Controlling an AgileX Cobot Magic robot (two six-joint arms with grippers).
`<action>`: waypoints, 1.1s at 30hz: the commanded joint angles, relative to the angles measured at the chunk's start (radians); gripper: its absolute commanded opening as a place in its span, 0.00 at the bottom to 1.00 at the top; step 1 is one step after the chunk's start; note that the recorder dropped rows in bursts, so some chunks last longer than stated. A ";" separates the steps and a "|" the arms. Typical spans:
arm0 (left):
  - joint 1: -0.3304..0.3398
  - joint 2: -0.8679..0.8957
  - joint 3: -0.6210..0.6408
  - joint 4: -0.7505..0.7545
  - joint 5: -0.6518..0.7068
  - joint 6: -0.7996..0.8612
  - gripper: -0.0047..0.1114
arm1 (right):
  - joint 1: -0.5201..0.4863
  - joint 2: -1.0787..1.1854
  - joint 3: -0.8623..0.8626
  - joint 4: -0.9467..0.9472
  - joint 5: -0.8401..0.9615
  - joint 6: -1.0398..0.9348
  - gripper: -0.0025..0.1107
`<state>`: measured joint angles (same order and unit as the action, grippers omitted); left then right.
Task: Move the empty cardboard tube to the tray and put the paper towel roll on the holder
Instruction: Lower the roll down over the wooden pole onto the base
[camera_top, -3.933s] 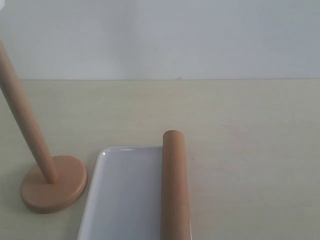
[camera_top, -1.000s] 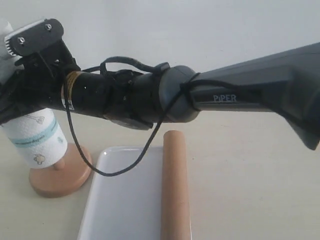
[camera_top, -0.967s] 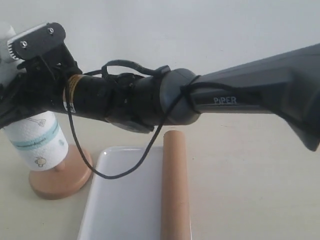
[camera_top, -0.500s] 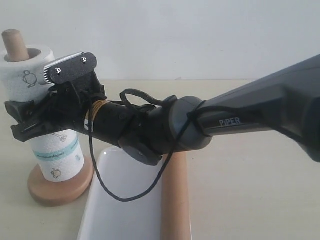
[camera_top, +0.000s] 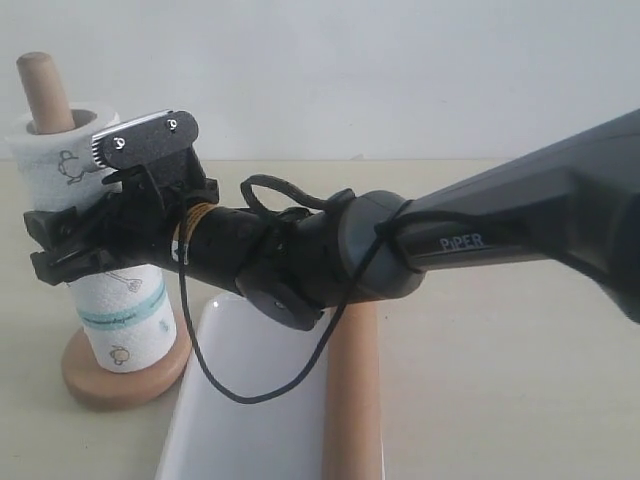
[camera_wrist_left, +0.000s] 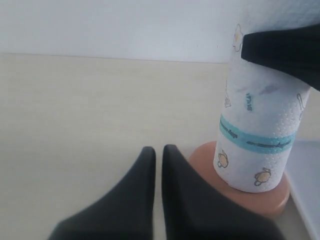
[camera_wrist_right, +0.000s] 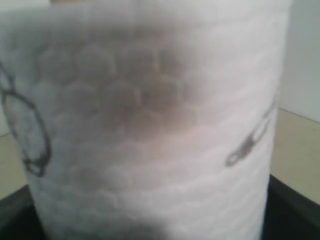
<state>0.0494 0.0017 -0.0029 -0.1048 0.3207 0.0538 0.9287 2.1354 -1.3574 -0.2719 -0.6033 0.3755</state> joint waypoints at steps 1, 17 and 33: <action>-0.002 -0.002 0.003 -0.010 -0.002 0.003 0.08 | -0.001 -0.012 -0.002 -0.012 0.031 0.018 0.86; -0.002 -0.002 0.003 -0.010 -0.002 0.003 0.08 | 0.002 -0.196 -0.002 -0.166 0.412 0.194 0.88; -0.002 -0.002 0.003 -0.010 -0.002 0.003 0.08 | 0.133 -0.254 0.000 -0.169 0.636 0.192 0.88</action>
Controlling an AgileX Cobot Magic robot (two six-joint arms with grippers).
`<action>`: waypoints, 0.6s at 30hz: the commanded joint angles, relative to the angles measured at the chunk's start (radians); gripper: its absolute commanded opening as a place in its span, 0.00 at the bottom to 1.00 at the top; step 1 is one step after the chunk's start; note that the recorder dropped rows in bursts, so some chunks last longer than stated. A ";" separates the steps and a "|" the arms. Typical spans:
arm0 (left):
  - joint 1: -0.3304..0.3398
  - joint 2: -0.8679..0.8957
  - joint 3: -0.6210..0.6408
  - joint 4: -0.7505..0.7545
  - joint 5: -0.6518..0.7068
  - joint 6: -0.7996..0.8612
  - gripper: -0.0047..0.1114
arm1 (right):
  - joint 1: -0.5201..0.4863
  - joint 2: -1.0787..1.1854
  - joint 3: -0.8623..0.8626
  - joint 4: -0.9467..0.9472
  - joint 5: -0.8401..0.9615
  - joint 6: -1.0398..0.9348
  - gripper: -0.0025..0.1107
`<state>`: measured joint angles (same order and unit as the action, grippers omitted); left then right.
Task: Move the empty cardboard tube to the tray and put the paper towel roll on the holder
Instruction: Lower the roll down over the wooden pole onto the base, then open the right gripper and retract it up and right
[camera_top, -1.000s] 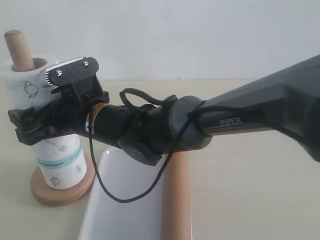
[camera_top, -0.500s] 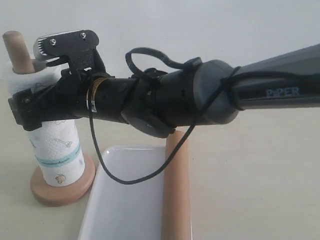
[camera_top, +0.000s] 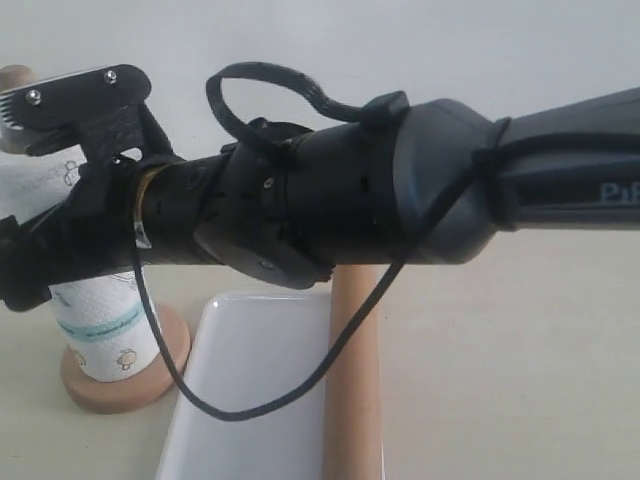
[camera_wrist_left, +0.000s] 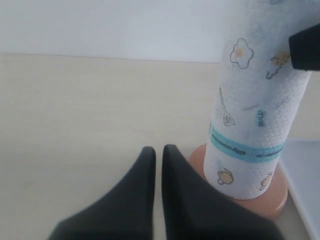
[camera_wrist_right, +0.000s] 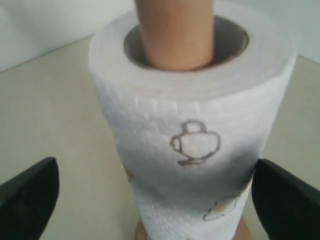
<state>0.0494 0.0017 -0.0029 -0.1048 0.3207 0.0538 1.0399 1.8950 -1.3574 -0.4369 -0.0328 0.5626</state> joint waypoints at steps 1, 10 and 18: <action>-0.002 -0.002 0.003 -0.010 -0.002 0.003 0.08 | 0.027 -0.013 0.000 -0.004 0.092 0.005 0.88; -0.002 -0.002 0.003 -0.010 -0.002 0.003 0.08 | 0.027 -0.104 0.000 -0.008 0.295 -0.019 0.88; -0.002 -0.002 0.003 -0.010 -0.002 0.003 0.08 | 0.014 -0.225 0.000 -0.106 0.532 0.009 0.88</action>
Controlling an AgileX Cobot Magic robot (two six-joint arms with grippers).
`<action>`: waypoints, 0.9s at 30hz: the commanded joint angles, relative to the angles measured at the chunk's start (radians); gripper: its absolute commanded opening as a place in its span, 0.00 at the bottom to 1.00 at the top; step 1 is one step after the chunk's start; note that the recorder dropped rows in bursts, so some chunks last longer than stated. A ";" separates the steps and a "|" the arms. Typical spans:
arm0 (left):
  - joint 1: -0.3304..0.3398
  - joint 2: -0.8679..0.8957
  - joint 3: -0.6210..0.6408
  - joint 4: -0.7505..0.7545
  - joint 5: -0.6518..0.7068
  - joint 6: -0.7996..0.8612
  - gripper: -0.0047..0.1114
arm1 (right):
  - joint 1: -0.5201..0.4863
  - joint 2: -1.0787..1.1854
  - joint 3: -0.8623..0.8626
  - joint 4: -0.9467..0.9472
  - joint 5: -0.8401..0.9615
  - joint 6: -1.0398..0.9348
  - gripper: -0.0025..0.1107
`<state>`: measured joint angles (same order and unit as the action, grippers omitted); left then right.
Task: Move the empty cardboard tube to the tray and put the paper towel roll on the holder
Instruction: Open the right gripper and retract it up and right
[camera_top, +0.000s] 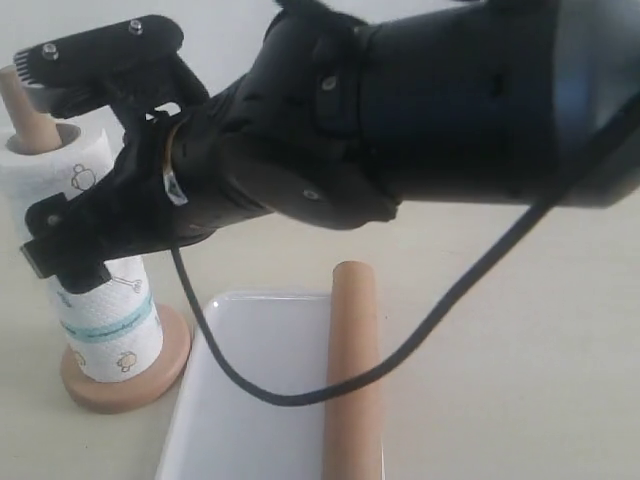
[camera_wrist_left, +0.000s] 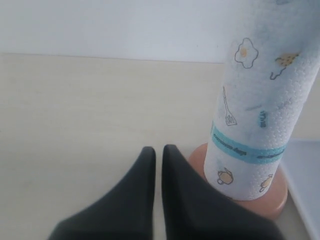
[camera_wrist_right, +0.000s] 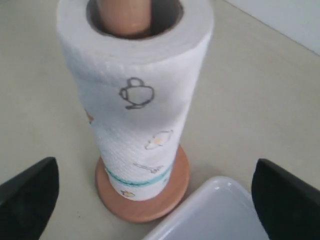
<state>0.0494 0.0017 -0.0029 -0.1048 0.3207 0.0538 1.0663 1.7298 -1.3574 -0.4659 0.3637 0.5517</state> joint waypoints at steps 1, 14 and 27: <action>-0.002 -0.002 0.003 -0.010 -0.002 0.003 0.08 | -0.023 -0.071 0.000 -0.105 0.171 0.039 0.88; -0.002 -0.002 0.003 -0.010 -0.002 0.003 0.08 | -0.200 -0.206 0.000 -0.182 0.313 0.156 0.09; -0.002 -0.002 0.003 -0.010 -0.002 0.003 0.08 | -0.198 -0.206 0.000 -0.225 0.321 0.144 0.09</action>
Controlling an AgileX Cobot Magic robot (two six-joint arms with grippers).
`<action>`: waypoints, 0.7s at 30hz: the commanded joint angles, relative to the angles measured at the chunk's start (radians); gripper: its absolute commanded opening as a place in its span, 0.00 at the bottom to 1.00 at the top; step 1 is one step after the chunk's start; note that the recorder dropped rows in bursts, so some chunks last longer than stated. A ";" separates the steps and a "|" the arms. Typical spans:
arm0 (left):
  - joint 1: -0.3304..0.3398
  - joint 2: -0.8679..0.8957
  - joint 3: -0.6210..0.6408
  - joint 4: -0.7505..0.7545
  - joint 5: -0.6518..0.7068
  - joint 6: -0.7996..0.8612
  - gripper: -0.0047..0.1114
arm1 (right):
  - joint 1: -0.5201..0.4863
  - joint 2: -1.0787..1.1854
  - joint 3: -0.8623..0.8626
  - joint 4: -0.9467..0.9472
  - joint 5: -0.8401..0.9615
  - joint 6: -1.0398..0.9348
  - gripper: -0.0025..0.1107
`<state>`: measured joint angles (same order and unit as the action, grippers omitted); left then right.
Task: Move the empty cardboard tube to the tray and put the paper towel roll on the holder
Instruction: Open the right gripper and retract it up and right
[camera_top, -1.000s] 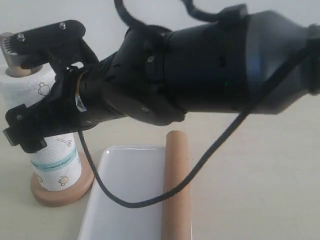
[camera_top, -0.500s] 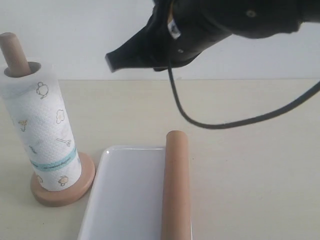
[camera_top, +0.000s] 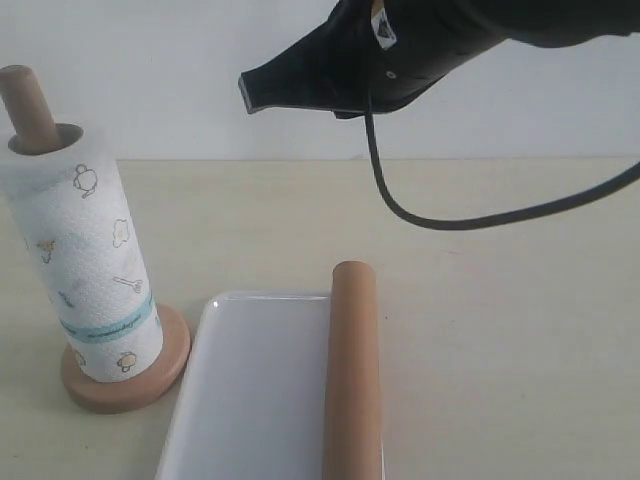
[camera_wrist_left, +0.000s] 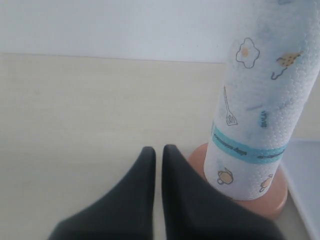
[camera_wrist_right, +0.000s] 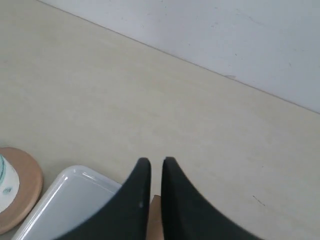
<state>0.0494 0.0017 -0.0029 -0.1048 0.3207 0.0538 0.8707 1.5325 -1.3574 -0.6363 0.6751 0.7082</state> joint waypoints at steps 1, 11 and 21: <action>-0.002 -0.002 0.003 -0.010 -0.002 0.003 0.08 | -0.003 -0.008 0.000 -0.088 0.023 -0.012 0.09; -0.002 -0.002 0.003 -0.010 -0.002 0.003 0.08 | -0.022 -0.226 0.150 -0.315 -0.004 -0.002 0.09; -0.002 -0.002 0.003 -0.010 -0.002 0.003 0.08 | -0.310 -0.655 0.547 -0.317 -0.163 0.249 0.09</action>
<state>0.0494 0.0017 -0.0029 -0.1048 0.3207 0.0538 0.6432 0.9983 -0.9041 -0.9432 0.5253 0.8819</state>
